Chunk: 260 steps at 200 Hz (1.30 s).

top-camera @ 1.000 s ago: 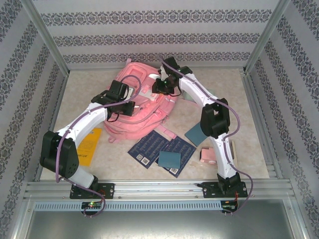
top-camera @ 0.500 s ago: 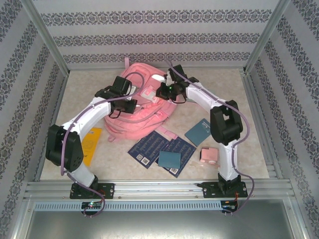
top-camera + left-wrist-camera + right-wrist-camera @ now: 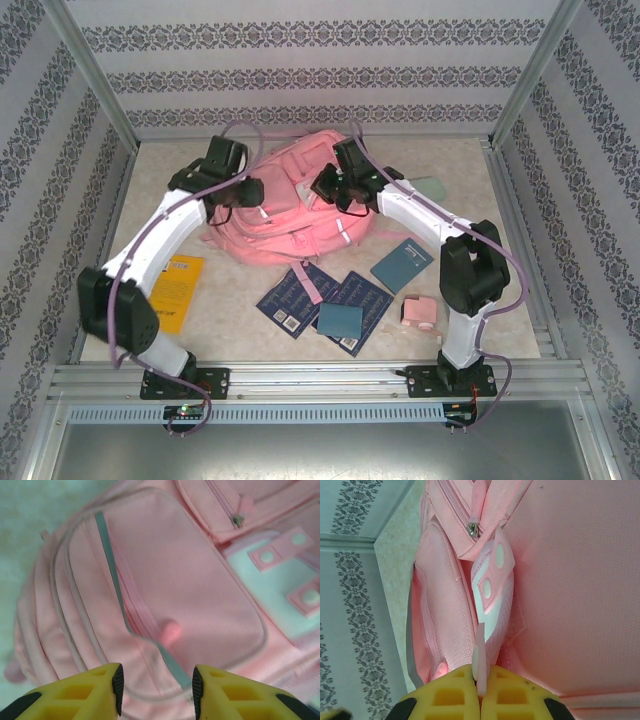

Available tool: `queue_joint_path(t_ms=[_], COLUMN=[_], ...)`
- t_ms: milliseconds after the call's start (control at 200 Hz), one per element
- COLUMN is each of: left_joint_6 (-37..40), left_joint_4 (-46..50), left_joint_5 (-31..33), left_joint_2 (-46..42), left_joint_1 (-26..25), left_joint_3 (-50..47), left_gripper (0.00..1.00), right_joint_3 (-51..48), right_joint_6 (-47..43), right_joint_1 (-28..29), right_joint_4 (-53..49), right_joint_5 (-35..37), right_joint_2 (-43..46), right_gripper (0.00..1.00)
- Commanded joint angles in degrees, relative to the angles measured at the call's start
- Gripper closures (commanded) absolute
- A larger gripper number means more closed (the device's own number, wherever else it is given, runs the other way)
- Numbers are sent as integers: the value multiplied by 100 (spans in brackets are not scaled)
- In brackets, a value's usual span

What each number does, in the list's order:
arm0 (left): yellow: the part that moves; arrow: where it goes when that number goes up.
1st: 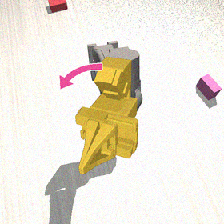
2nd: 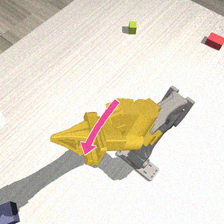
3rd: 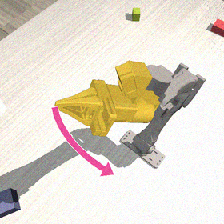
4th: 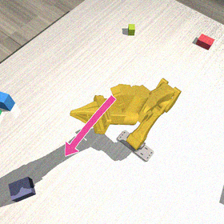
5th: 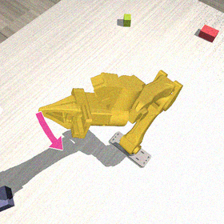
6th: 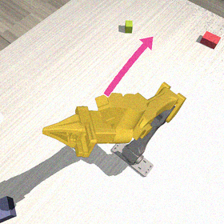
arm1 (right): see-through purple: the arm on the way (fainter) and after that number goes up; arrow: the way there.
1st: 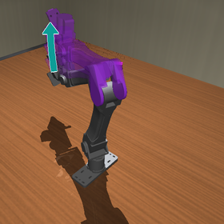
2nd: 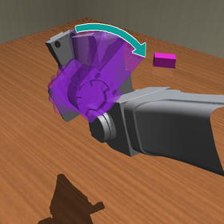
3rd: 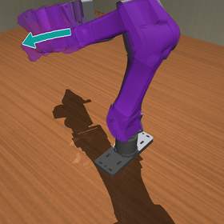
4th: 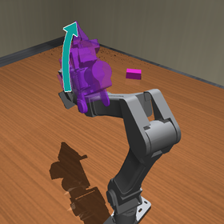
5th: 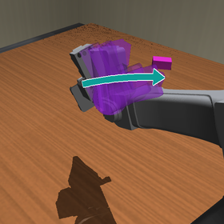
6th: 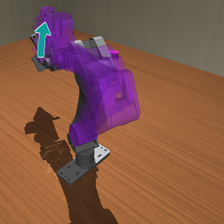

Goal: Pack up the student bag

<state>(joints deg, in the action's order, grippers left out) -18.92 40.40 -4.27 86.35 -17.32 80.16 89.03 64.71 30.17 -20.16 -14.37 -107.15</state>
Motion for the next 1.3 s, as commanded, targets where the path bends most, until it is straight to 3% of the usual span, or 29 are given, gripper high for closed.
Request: queue_joint_path(t_ms=[0,180,385,520,685,1294], left_joint_6=[-831,-1251,-1674,-1799,-1860,-2352], left_joint_4=[-255,-1374,-2338,-3021,-3129,-2634], left_joint_5=[-395,381,851,998,1210,2314], left_joint_2=[-867,-1755,-1267,-1159,-886,419], left_joint_1=[-203,-1637,-2257,-2418,-2655,-2749], left_joint_3=[-880,-2549,-3403,-3652,-3539,-2572], left_gripper=[56,44,46,44,44,44], right_joint_3=[448,648,631,512,404,75], right_joint_6=[669,1019,1231,1398,1550,2097], right_joint_1=[92,181,293,337,366,584], right_joint_4=[140,186,126,187,213,506], right_joint_5=[195,275,345,353,460,418], right_joint_2=[83,72,87,132,190,360], right_gripper=[100,100,100,100,100,100])
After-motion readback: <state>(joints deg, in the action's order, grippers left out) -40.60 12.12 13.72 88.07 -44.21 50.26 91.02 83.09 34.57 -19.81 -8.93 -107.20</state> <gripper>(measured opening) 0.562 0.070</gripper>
